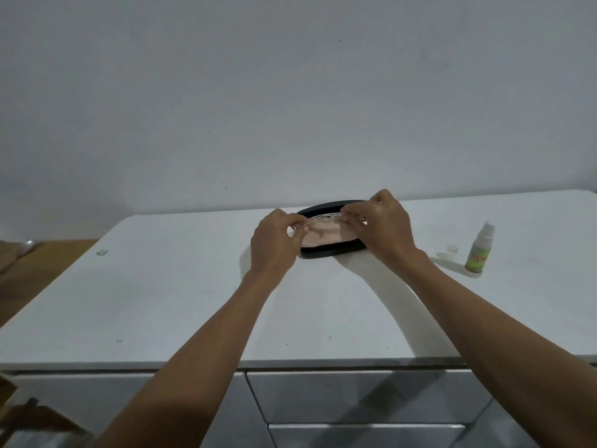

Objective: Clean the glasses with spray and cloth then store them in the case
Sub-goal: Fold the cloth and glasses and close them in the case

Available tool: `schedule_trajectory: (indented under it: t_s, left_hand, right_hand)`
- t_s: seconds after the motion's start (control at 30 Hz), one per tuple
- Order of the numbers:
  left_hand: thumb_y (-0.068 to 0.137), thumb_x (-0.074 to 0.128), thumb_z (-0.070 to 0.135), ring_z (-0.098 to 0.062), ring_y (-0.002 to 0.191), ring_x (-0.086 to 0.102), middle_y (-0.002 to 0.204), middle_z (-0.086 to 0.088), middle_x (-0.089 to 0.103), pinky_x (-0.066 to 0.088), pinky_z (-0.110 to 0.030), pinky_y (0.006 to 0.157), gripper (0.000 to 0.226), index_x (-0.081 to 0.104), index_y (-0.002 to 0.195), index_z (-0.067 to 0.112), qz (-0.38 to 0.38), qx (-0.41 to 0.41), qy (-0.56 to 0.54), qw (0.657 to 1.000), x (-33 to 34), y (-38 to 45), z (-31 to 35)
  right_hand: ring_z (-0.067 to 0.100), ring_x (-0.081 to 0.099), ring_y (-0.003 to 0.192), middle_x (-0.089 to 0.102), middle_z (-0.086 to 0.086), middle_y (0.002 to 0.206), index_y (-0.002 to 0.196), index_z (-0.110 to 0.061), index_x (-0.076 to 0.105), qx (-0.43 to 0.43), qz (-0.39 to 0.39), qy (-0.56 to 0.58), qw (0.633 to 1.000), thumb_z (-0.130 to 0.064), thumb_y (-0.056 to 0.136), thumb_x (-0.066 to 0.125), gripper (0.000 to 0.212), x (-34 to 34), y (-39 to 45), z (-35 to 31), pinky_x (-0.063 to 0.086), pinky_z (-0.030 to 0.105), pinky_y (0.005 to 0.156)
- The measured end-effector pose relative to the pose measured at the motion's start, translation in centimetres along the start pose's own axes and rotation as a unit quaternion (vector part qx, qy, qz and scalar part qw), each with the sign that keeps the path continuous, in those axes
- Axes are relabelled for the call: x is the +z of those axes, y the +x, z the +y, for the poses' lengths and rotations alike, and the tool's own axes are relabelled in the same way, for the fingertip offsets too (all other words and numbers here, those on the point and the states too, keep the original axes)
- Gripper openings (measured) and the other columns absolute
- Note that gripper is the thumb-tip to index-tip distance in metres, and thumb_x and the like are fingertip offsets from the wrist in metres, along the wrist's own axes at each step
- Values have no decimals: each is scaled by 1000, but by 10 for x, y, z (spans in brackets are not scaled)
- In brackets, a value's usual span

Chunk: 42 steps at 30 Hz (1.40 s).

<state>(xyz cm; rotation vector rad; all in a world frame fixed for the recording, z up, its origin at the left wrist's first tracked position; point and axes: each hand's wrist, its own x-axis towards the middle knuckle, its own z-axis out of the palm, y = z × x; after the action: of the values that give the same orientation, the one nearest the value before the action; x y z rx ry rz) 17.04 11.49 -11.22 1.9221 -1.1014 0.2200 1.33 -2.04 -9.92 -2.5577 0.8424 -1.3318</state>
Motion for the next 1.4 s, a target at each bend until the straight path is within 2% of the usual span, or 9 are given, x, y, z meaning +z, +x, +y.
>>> schedule_trajectory:
  t_s: [0.2,0.37,0.5,0.73,0.9,1.03,1.13,1.3,1.4]
  left_hand:
    - [91,69,28,-18,95,61,96,5,65,53,-37,73,18,76,108,27,8,22,63,998,20,-13,-8]
    - [91,70,30,-19,96,55,98,4,62,50,-37,68,21,77,111,29,-1,23,89,996,24,-9,-2]
    - [93,69,30,-19,92,53,96,1,55,44,-34,64,23,75,116,28,-4,14,104,994,27,-10,1]
    - [90,71,20,-21,83,62,92,-1,68,51,-34,72,17,77,106,18,-24,24,16,999,25,-11,-1]
    - [87,73,9,-19,81,67,94,-5,74,56,-36,79,20,77,106,11,-14,0,-52,999,24,-13,-10]
    - [88,70,3,-20,76,66,93,-5,71,58,-35,76,22,76,107,10,12,-43,-84,995,23,-12,-16]
    - [87,69,-1,-20,74,67,92,-5,75,57,-37,75,18,80,97,9,9,-46,-75,996,25,-11,-19]
    - [87,68,1,-20,73,66,91,-4,74,56,-35,74,17,80,95,10,18,-26,-56,998,25,-12,-18]
    - [89,66,8,-16,72,61,90,0,70,49,-25,68,12,75,95,14,89,-26,-70,993,20,-13,-11]
  right_hand:
    - [28,60,78,76,-7,75,89,-25,83,-9,1,-24,1000,-21,82,81,9,20,-17,18,49,30,57]
    - [28,56,87,75,-5,82,91,-28,84,15,-44,-43,998,-28,87,78,7,23,-15,26,35,27,60]
    - [30,53,97,73,0,93,99,-27,83,21,-85,-53,995,-30,93,71,14,20,-10,25,35,30,64]
    - [28,53,104,76,-1,91,105,-28,80,54,-131,-62,988,-33,94,67,18,12,-6,21,37,31,69]
    - [29,54,105,72,1,90,108,-30,80,76,-153,-48,984,-19,94,62,25,6,-6,18,47,36,73]
    - [30,56,105,49,-8,74,108,-30,79,70,-174,-58,981,-18,95,59,27,4,0,15,45,35,72]
    - [29,54,105,55,-4,81,108,-30,80,54,-187,-73,978,-20,94,62,25,4,1,15,39,32,68]
    - [29,52,99,71,0,99,98,-27,81,41,-154,-74,984,-26,93,63,19,3,-6,18,41,33,66]
    - [29,59,90,72,-2,84,92,-24,80,19,-25,-45,999,-29,91,67,14,0,-10,16,39,29,59]
